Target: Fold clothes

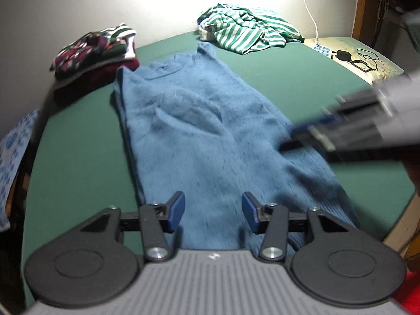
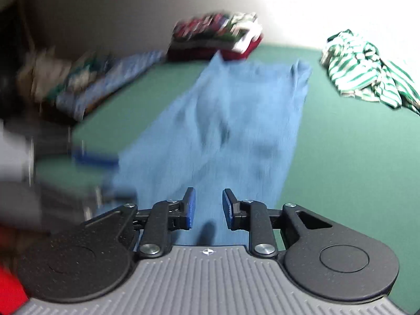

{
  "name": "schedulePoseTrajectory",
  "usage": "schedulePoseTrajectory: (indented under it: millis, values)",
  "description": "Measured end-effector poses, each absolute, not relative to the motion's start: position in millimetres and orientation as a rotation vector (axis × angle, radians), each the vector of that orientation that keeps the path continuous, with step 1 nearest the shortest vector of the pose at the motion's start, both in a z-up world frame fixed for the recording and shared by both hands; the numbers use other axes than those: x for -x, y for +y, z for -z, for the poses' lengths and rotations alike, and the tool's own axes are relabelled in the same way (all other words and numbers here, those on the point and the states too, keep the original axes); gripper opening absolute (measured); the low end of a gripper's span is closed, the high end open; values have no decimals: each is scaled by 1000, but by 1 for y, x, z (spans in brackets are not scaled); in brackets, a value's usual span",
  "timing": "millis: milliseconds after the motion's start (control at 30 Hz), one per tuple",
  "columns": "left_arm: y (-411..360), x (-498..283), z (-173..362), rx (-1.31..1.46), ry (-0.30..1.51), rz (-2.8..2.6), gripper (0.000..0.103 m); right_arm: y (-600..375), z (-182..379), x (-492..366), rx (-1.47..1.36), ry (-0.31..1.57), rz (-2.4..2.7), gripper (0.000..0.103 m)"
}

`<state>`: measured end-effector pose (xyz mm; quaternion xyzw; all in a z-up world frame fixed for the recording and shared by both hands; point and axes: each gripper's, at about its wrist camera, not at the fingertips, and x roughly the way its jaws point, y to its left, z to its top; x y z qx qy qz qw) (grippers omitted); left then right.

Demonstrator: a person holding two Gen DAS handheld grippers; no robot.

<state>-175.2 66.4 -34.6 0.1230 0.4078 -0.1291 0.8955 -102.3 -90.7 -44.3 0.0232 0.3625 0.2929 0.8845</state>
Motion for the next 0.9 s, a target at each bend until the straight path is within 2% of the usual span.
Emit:
schedulePoseTrajectory:
  millis: [200,267,300,367,433,567,700,733,900]
  values:
    - [83,176,51,-222,881,311,52,-67,68,33,-201,837,-531,27]
    - [87,178,52,-207,880,324,53,-66,72,23,-224,857,-532,21]
    - [87,180,52,-213,875,331,53,-64,72,21,-225,862,-533,10]
    - [88,183,53,-230,863,344,54,-62,73,23,-194,852,-518,9]
    - [90,185,52,-232,859,359,55,-59,76,25,-149,852,-495,1]
    - [94,185,52,-229,862,383,57,-53,79,27,-72,818,-480,0]
    - [92,186,50,-272,844,393,59,-53,57,49,-17,760,-465,11]
    - [91,188,50,-286,834,392,60,-53,50,59,-8,740,-492,11]
    - [93,194,52,-305,820,425,60,-48,63,90,-4,813,-582,10]
